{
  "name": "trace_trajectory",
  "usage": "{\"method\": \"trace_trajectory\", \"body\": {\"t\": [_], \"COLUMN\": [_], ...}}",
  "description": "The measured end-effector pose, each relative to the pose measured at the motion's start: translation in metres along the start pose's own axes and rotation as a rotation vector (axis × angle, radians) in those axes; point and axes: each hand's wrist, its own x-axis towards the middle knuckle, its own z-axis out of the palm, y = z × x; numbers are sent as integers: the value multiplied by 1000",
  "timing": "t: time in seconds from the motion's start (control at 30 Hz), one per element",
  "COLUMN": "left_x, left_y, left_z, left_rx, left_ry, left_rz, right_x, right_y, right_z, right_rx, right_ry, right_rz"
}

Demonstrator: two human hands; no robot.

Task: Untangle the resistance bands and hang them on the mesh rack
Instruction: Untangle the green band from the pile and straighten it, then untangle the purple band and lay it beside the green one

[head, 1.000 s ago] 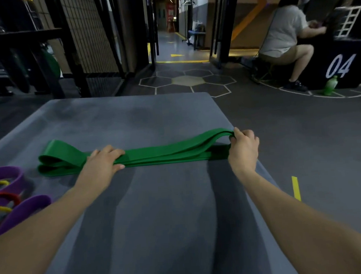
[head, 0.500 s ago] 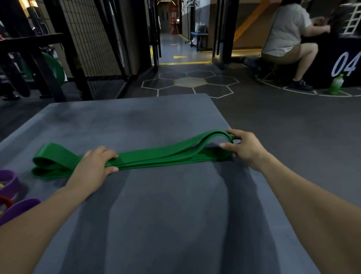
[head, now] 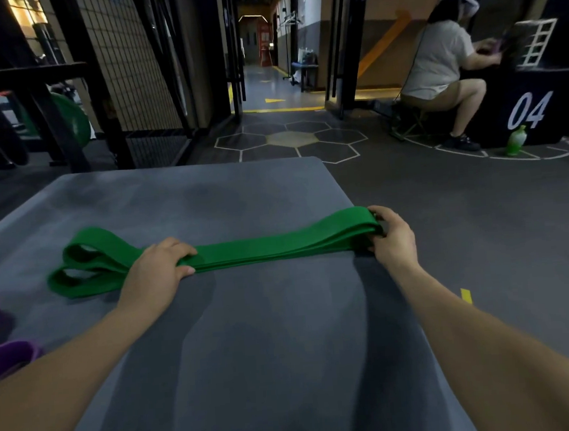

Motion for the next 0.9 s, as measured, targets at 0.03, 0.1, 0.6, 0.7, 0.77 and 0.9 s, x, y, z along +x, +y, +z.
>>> {"method": "trace_trajectory", "body": {"t": [0.03, 0.1, 0.6, 0.7, 0.77, 0.9], "left_x": [0, 0, -7, 0, 0, -4], "left_y": [0, -1, 1, -2, -1, 1], "left_z": [1, 3, 4, 1, 1, 2], "left_rx": [-6, 0, -72, -5, 19, -8], "left_ry": [13, 20, 37, -16, -9, -37], "left_rz": [0, 6, -9, 64, 57, -22], "right_x": [0, -2, -97, -98, -98, -101], "right_y": [-1, -7, -74, -67, -67, -70], "right_z": [1, 1, 104, 103, 104, 104], "right_rx": [-71, -203, -579, -549, -556, -570], "right_ry": [5, 6, -264, -208, -216, -223], "right_rz": [-2, -35, -418, -433, -431, -416]}}
